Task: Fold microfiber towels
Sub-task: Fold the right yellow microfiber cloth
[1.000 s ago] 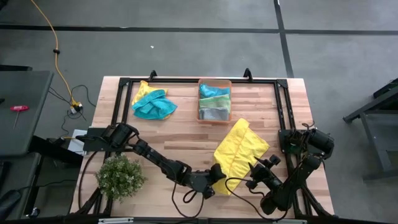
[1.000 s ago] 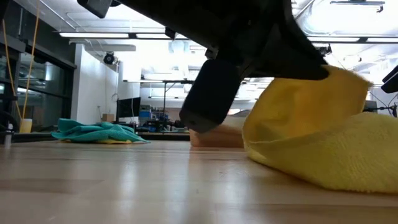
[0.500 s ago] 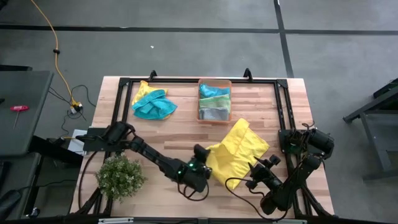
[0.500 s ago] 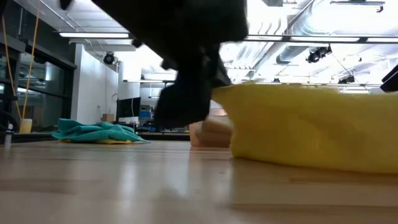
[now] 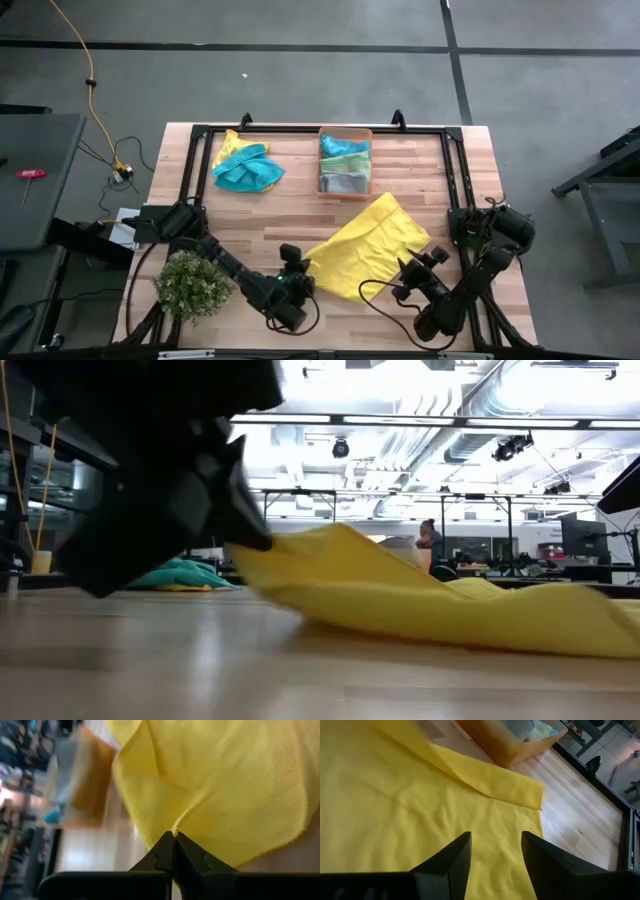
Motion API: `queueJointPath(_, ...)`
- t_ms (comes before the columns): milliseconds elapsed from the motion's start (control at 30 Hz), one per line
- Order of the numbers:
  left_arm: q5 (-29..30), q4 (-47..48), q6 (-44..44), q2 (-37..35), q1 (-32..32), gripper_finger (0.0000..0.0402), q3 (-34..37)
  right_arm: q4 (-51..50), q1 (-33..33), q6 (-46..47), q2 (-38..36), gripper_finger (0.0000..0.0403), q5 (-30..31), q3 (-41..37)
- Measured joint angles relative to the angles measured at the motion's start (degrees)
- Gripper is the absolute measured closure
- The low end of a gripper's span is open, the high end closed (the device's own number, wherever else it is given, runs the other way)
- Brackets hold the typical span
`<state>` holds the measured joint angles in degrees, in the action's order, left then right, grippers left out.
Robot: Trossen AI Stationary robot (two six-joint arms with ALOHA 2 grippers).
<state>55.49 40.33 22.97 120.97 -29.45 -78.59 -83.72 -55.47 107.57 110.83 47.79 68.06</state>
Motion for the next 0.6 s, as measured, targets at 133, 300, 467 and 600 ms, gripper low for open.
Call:
queueJointPath(133, -1.5, 6.66, 8.57, 0.0, -1.17, 0.0402, 0.01, 0.0, 0.78, 0.0, 0.0, 0.0236, -0.3, -0.01)
queueJointPath(300, -1.55, 15.95, 19.26, 0.0, -1.36, 0.0401, 0.02, 0.22, 2.09, 0.0, 0.0, 0.0236, -1.12, -0.01)
queueJointPath(467, -3.86, 20.79, 22.91, 0.0, -0.28, 0.0395, 0.02, 0.22, 3.55, 0.0, 0.0, 0.0236, -1.85, 0.01)
queueJointPath(600, -3.27, 23.58, 21.16, 0.02, 0.21, 0.0374, 0.02, 0.22, 4.49, 0.0, 0.0, 0.0236, -2.22, 0.01)
